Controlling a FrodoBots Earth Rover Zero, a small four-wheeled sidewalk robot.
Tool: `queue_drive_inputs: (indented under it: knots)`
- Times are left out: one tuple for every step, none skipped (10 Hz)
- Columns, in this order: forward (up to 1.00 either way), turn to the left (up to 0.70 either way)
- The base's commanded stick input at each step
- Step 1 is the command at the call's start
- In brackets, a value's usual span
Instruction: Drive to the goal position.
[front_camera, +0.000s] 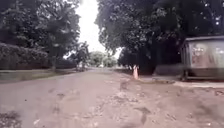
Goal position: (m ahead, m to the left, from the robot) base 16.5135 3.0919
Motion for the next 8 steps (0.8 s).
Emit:
queue_drive_inputs:
  knots:
    - [0.70, 0.00]
    - [0.70, 0.00]
    - [0.70, 0.00]
    - [0.70, 0.00]
    - [0.70, 0.00]
    - [0.70, 0.00]
    - [0.70, 0.00]
    - [0.70, 0.00]
